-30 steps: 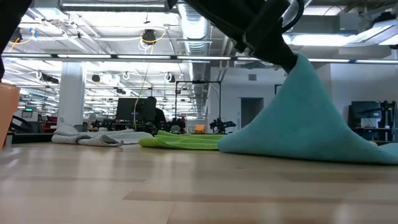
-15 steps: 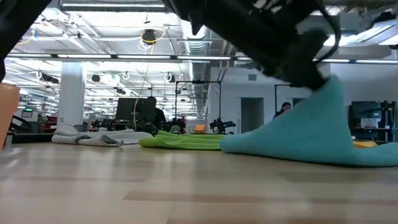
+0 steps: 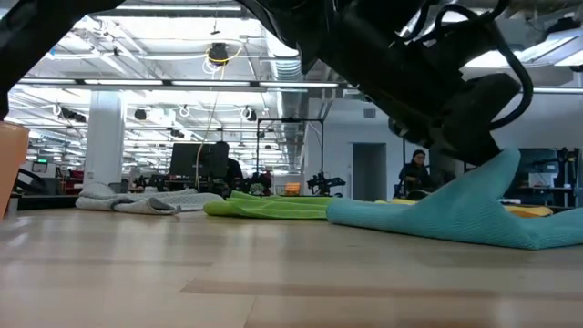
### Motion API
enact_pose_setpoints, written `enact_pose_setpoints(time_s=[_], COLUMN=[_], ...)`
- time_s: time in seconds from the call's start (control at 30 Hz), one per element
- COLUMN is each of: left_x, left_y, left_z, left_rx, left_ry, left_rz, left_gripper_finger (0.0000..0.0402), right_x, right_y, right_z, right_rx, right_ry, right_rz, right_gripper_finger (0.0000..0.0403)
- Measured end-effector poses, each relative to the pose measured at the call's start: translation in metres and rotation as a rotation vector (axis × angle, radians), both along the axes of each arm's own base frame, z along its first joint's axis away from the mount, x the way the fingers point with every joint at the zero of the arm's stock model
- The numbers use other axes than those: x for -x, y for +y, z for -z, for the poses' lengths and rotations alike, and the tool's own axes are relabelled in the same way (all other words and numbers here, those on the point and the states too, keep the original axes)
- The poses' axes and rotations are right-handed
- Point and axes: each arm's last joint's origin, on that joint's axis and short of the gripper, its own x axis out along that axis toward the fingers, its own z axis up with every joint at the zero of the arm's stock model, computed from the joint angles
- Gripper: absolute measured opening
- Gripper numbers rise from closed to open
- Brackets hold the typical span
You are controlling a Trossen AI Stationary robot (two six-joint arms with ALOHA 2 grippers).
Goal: Fold microfiber towels
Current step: Fold the blue microfiber towel, then put the blue microfiber towel into the orange bin
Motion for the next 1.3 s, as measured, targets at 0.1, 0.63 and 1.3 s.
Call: enact_pose_setpoints(time_s=[0.1, 0.63, 1.3], left_x=[0.000, 0.001, 0.019], left_y=[0.000, -0.008, 0.018], left_z=[0.000, -0.031, 0.002], left_rx=[0.009, -0.006, 0.068], left_ry=[0.003, 0.138, 0.441], left_rz=[-0.006, -0.004, -0.142], left_gripper_finger=[0.0054, 0.0173, 0.0174], right_x=[0.000, 0.000, 0.001], right_y=[0.000, 0.000, 0.001], right_z=[0.000, 0.000, 0.000], right_rx=[0.000, -0.001, -0.005], right_ry=[0.000, -0.001, -0.005], right_rz=[0.000, 0.003, 0.005], right_gripper_finger=[0.0225, 0.0225, 0.0225])
